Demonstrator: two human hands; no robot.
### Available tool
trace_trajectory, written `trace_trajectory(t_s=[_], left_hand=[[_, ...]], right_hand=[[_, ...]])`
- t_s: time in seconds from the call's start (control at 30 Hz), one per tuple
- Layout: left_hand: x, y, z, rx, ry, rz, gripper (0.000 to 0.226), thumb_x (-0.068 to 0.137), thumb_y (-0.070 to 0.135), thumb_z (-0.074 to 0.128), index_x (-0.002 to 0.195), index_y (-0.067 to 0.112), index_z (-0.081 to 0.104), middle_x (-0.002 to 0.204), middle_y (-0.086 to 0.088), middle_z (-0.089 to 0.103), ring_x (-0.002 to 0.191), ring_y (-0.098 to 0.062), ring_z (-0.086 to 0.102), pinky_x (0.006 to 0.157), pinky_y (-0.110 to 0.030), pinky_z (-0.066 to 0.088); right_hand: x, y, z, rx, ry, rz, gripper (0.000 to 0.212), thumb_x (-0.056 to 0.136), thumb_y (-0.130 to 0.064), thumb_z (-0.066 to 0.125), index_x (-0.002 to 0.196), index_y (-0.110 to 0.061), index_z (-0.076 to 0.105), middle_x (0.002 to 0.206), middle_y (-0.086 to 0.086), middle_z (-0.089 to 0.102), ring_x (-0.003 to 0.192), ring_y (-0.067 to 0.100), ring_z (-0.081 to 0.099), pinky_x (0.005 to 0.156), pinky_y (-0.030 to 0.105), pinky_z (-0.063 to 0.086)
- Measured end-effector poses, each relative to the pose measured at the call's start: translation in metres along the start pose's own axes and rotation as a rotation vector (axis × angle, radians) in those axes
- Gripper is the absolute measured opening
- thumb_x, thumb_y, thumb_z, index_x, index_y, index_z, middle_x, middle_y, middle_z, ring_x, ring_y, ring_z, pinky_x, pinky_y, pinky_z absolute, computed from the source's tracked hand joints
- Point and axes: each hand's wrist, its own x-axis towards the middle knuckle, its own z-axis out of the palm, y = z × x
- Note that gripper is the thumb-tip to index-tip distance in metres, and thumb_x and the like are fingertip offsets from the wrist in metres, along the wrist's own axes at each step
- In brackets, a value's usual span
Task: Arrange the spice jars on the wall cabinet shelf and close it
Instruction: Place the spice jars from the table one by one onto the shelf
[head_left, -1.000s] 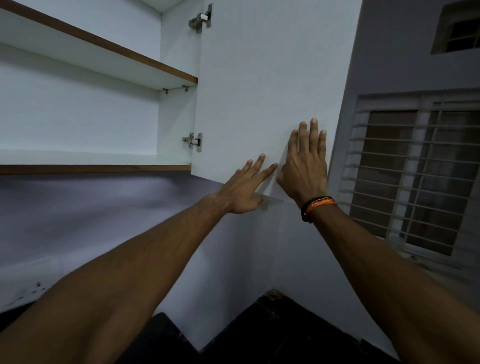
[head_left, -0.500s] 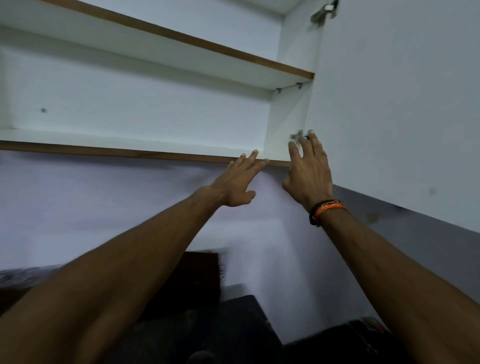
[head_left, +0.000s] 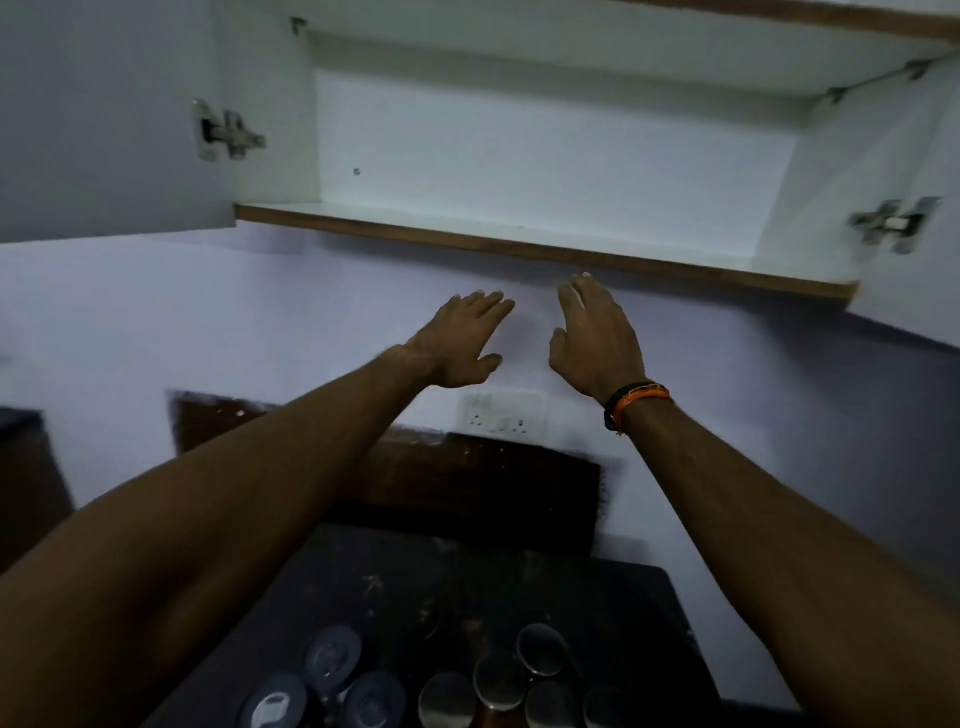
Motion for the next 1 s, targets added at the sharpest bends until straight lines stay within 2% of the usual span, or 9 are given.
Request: trace_trajectory(t_s=[0.2,0.43,0.57,0.67,0.77,1.0], left_hand=[[-0.056,-0.039,0.029,0.034,-0.129,-0.174,0.079,0.098,0.036,0.055,0.16,0.01,0.013,0.167,-0.014,0.012,0.154,-0.032,0.012,0.124,-0.048,0.012],[-0.112,-0.044,0.061,-0.033,-0.243,-0.33,0.083,0.094,0.033,0.062,0.159,0.009,0.016,0.166,-0.016,0.017,0.153,-0.031,0.018,0.123,-0.041,0.019],[-0.147,-0.04,0.076,-0.08,-0.298,-0.406,0.083,0.093,0.032,0.064,0.158,0.008,0.019,0.164,-0.018,0.022,0.151,-0.033,0.022,0.122,-0.043,0.022],[-0.179,-0.04,0.092,-0.111,-0.376,-0.484,0.083,0.093,0.033,0.064,0.158,0.009,0.018,0.163,-0.017,0.023,0.149,-0.036,0.025,0.12,-0.049,0.026],[-0.209,-0.043,0.11,-0.15,-0.44,-0.54,0.084,0.092,0.03,0.065,0.159,0.012,0.018,0.164,-0.014,0.022,0.15,-0.035,0.022,0.12,-0.052,0.026],[-0.269,-0.054,0.156,-0.262,-0.539,-0.632,0.082,0.09,0.028,0.066,0.158,0.011,0.022,0.16,-0.016,0.031,0.146,-0.035,0.032,0.118,-0.045,0.03]], right_hand=[[-0.004,-0.039,0.049,0.135,-0.123,-0.079,0.062,0.096,-0.014,0.054,0.153,-0.001,0.033,0.161,0.018,0.031,0.152,0.03,0.025,0.122,0.04,0.024],[-0.035,-0.074,0.096,0.251,-0.298,-0.131,0.063,0.096,-0.015,0.054,0.155,-0.004,0.032,0.162,0.015,0.031,0.152,0.028,0.025,0.122,0.038,0.025],[-0.066,-0.094,0.12,0.307,-0.388,-0.174,0.061,0.092,-0.015,0.055,0.15,-0.003,0.039,0.156,0.016,0.039,0.145,0.031,0.035,0.117,0.04,0.032],[-0.092,-0.112,0.139,0.358,-0.457,-0.19,0.055,0.089,-0.016,0.055,0.142,-0.001,0.048,0.148,0.016,0.047,0.135,0.033,0.044,0.111,0.04,0.04],[-0.121,-0.131,0.16,0.397,-0.55,-0.189,0.055,0.09,-0.015,0.056,0.143,-0.003,0.049,0.148,0.015,0.046,0.136,0.032,0.042,0.112,0.04,0.038],[-0.184,-0.173,0.209,0.436,-0.737,-0.183,0.047,0.093,-0.013,0.056,0.139,-0.004,0.052,0.145,0.014,0.046,0.132,0.033,0.046,0.106,0.041,0.041]])
